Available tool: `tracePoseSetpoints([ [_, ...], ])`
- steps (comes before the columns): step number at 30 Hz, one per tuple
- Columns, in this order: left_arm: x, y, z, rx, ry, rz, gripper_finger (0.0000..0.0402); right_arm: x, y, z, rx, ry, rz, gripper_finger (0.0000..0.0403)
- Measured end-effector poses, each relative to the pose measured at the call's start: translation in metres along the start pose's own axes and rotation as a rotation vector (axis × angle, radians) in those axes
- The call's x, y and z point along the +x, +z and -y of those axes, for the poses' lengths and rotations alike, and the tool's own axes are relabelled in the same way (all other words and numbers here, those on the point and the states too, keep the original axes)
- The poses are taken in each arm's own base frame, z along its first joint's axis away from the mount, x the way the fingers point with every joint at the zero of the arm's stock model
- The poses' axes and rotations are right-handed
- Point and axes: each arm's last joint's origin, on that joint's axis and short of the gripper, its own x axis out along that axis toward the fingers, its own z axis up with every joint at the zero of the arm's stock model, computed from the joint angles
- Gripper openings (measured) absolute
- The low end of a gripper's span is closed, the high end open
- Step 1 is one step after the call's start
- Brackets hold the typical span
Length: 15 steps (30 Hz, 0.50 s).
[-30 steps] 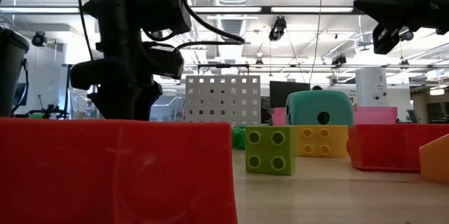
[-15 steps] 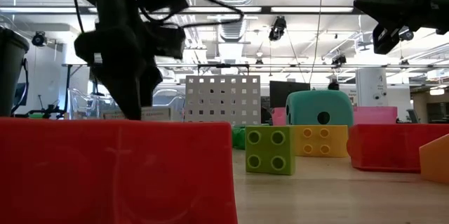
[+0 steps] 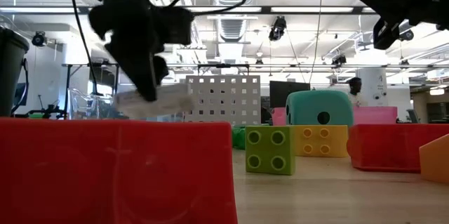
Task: Pick & Place Toys
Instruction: Put the blue deck of cards into the red bin
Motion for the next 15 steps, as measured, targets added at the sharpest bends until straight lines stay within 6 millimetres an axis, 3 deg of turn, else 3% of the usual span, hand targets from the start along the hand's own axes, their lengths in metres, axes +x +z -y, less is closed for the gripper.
tracePoseSetpoints([
  [15, -0.015, 0.033, 0.016, 0.01, -0.22, 0.213, 0.0302, 0.0, -0.001, -0.001, -0.005, 0.025, -0.015, 0.0021],
])
